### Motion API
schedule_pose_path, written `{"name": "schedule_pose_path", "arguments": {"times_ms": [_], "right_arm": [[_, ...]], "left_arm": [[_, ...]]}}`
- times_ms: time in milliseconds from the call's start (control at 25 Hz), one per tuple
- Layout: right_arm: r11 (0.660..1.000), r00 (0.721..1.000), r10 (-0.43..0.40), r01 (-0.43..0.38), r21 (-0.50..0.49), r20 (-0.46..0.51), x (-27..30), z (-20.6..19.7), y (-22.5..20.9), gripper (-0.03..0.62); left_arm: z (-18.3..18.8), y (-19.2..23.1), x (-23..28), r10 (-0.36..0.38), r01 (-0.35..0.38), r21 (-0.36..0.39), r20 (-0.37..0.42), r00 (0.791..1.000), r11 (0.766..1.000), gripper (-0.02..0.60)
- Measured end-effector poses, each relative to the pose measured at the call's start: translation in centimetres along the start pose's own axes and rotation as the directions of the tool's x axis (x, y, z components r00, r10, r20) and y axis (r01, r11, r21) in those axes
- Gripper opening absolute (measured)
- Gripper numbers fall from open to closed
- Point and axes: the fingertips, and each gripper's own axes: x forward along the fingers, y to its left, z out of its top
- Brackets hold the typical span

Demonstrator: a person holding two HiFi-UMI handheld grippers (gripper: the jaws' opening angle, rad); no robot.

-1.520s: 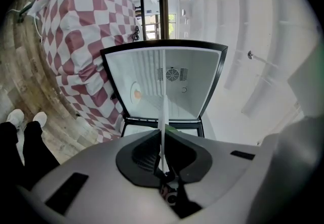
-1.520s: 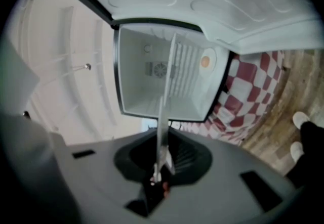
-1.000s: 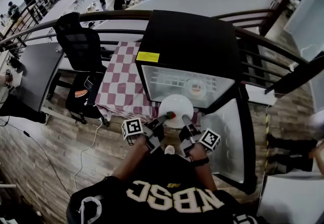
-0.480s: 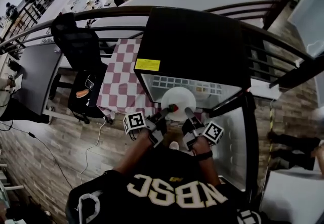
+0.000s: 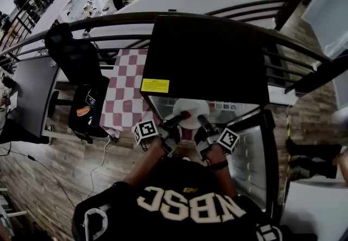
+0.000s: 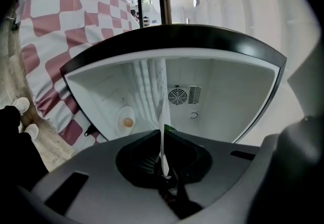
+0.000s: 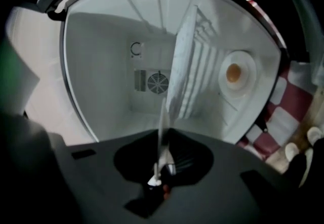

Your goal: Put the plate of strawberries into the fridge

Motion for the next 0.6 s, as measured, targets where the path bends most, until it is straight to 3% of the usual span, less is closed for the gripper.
{"name": "schedule_pose_path", "arguments": {"times_ms": [280, 600], "right_arm": [[1.0, 1.0, -0.011, 0.01, 0.022, 0.009, 1.4, 1.4, -0.1, 0.043], [0.999, 1.0, -0.025, 0.025, 0.03, 0.008, 2.3, 2.1, 0.3, 0.043]], "left_arm": [[1.7, 0.0, 1.8, 0.015, -0.014, -0.029, 0.021, 1.0, 0.999, 0.029], [2.5, -0.4, 2.7, 0.035, -0.035, 0.023, 0.026, 0.999, 0.999, 0.029]]}}
